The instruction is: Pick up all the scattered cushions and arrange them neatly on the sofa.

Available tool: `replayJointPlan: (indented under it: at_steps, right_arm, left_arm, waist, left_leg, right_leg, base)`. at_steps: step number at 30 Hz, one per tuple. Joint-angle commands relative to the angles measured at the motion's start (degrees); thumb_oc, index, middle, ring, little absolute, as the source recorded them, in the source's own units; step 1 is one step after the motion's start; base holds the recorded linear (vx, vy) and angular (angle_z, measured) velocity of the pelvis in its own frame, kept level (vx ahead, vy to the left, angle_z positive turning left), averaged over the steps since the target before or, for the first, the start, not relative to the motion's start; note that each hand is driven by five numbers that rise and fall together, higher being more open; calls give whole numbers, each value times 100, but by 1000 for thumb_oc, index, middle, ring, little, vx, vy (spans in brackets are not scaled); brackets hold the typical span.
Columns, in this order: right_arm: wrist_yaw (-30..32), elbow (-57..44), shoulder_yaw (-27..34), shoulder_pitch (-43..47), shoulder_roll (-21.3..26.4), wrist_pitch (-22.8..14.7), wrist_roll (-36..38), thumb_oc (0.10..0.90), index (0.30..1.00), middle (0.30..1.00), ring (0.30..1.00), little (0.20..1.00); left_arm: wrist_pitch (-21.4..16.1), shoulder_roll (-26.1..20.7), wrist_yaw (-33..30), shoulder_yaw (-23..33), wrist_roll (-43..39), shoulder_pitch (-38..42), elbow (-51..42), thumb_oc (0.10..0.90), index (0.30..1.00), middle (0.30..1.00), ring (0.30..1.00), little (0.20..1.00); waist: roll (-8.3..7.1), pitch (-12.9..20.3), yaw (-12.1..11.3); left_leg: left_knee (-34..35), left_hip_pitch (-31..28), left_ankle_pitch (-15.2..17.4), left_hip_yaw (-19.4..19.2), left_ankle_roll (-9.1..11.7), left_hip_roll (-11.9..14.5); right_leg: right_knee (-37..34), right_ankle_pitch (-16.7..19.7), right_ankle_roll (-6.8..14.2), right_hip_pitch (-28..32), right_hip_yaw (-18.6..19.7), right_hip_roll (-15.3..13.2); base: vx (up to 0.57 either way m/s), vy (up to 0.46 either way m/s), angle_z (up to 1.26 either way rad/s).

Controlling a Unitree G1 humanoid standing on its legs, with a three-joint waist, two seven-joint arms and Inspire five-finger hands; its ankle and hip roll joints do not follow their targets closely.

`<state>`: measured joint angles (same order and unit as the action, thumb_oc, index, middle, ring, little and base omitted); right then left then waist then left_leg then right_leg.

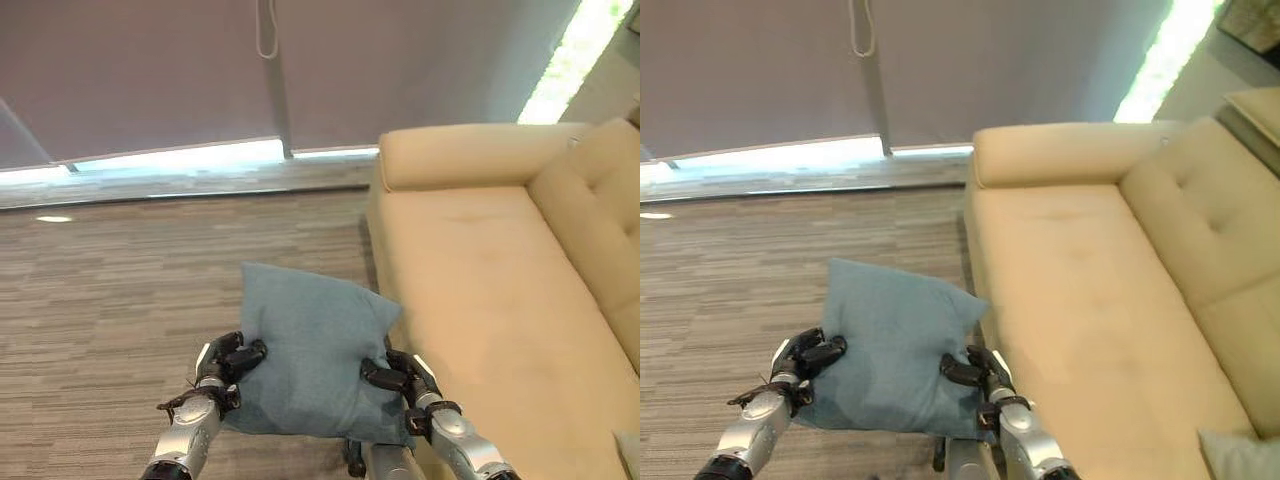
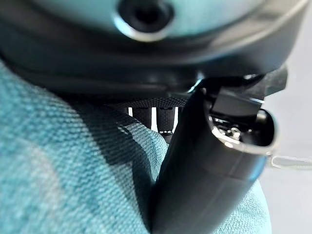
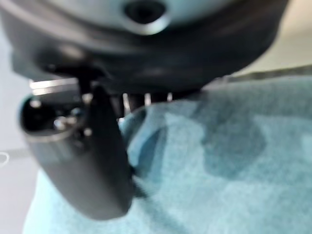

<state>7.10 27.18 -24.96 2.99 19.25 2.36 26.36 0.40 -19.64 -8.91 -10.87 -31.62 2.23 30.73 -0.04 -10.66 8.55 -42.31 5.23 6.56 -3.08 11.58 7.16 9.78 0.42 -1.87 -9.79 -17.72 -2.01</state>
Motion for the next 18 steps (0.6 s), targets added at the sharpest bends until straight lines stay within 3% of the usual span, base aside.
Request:
replayJointPlan:
  at_steps: [1, 2, 4, 6, 7, 8, 9, 10, 12, 13, 14, 15, 16, 18]
  right_arm:
    - [-276, -970, -312, 719, -541, -651, 218, 400, 300, 300, 300, 300]
    - [-263, -1014, -311, 704, -526, -629, 222, 400, 300, 300, 300, 300]
    - [-268, -1054, -334, 669, -520, -598, 132, 400, 300, 300, 300, 300]
    - [-279, -1098, -341, 640, -518, -588, 95, 400, 300, 300, 300, 300]
    - [-343, -1142, -389, 624, -501, -586, 1, 400, 300, 300, 300, 300]
    - [-343, -1143, -389, 623, -502, -586, 1, 400, 300, 300, 300, 300]
    - [-411, -1167, -424, 599, -504, -578, -4, 400, 300, 300, 300, 300]
    - [-440, -1130, -426, 596, -510, -579, -36, 400, 300, 300, 300, 300]
    - [-541, -1081, -432, 633, -499, -562, -96, 400, 300, 300, 300, 300]
    - [-623, -1139, -423, 642, -471, -524, -191, 400, 300, 300, 300, 300]
    - [-623, -1143, -422, 639, -469, -522, -191, 400, 300, 300, 300, 300]
    - [-670, -1155, -389, 664, -442, -497, -387, 400, 300, 300, 300, 300]
    - [-670, -1156, -387, 665, -440, -496, -387, 400, 300, 300, 300, 300]
    - [-638, -1166, -394, 782, -491, -470, -562, 400, 300, 300, 300, 300]
  left_arm:
    - [-537, 307, 100, -419, 267, 584, -911, 400, 300, 300, 300, 300]
    - [-517, 297, 38, -385, 343, 527, -971, 400, 300, 300, 300, 300]
    - [-469, 292, 3, -265, 415, 357, -1018, 400, 300, 300, 300, 300]
    - [-464, 276, -8, -236, 461, 270, -1066, 400, 300, 300, 300, 300]
    - [-463, 250, -70, -155, 525, 135, -1079, 400, 300, 300, 300, 300]
    - [-462, 250, -71, -155, 525, 135, -1080, 400, 300, 300, 300, 300]
    - [-464, 258, -104, -91, 520, 60, -1127, 400, 300, 300, 300, 300]
    - [-474, 265, -177, -41, 617, 29, -1108, 400, 300, 300, 300, 300]
    - [-513, 290, -141, -90, 668, 191, -971, 400, 300, 300, 300, 300]
    - [-561, 297, -170, -75, 758, 237, -906, 400, 300, 300, 300, 300]
    - [-564, 299, -170, -77, 759, 238, -903, 400, 300, 300, 300, 300]
    - [-583, 302, -236, -51, 928, 295, -858, 400, 300, 300, 300, 300]
    - [-584, 304, -237, -52, 928, 298, -856, 400, 300, 300, 300, 300]
    - [-587, 214, -352, -24, 1172, 396, -900, 400, 300, 300, 300, 300]
  waist:
    - [-403, 141, -177]
    - [-431, 95, -282]
    - [-453, 36, -525]
    - [-481, 26, -626]
    - [-415, -53, -834]
    - [-439, -56, -844]
    - [-318, -86, -943]
    - [-302, -112, -1002]
    - [-231, -12, -947]
    - [-165, 110, -921]
    - [-172, 112, -931]
    - [-151, 220, -898]
    - [-138, 238, -911]
    - [-74, 211, -915]
  left_leg:
    - [-1396, -54, -963, -591, -492, -83]
    - [-1497, 271, -829, -594, -602, 54]
    - [-731, 696, -552, -517, -794, 337]
    - [-263, 734, -533, -471, -842, 368]
    - [1532, 851, -535, -7, -828, 514]
    - [1611, 804, -583, -35, -831, 492]
    - [3018, 612, -953, 534, -633, 602]
    - [3323, 666, -1171, 947, -528, 620]
    - [3510, 627, -1225, 1106, -376, 659]
    - [3446, 520, -1077, 1057, -378, 552]
    - [3436, 518, -1067, 1043, -382, 543]
    - [3421, 326, -835, 830, -518, 331]
    - [3435, 341, -851, 821, -517, 348]
    - [3395, 75, -664, 334, -689, 255]
  right_leg:
    - [-61, -673, -109, 634, 685, 119]
    - [-49, -767, -137, 766, 792, 124]
    - [-76, -959, -54, 1098, 1011, 161]
    - [-118, -995, -9, 1238, 1127, 147]
    - [-119, -1177, 166, 1511, 1377, 175]
    - [-129, -1165, 166, 1518, 1388, 151]
    - [-5, -1276, 242, 1603, 1719, 201]
    - [7, -1385, 296, 1754, 1939, 212]
    - [3, -1490, 488, 1922, 2147, 79]
    - [181, -1479, 609, 1903, 2257, -149]
    - [192, -1490, 614, 1898, 2267, -161]
    - [756, -1224, 809, 1647, 2393, -473]
    - [746, -1204, 808, 1622, 2407, -459]
    - [1547, -486, 987, 1078, 2225, -833]
  base:
    - [382, -14, -133]
    - [538, 35, -133]
    - [422, 129, -105]
    - [395, 195, -102]
    - [355, 227, -79]
    - [631, 455, -76]
    - [461, 330, -89]
    - [565, 450, -118]
    - [487, 424, -107]
    - [409, 377, -53]
    - [491, 535, -73]
    - [255, 294, -71]
    - [329, 384, -117]
    - [175, 251, -125]
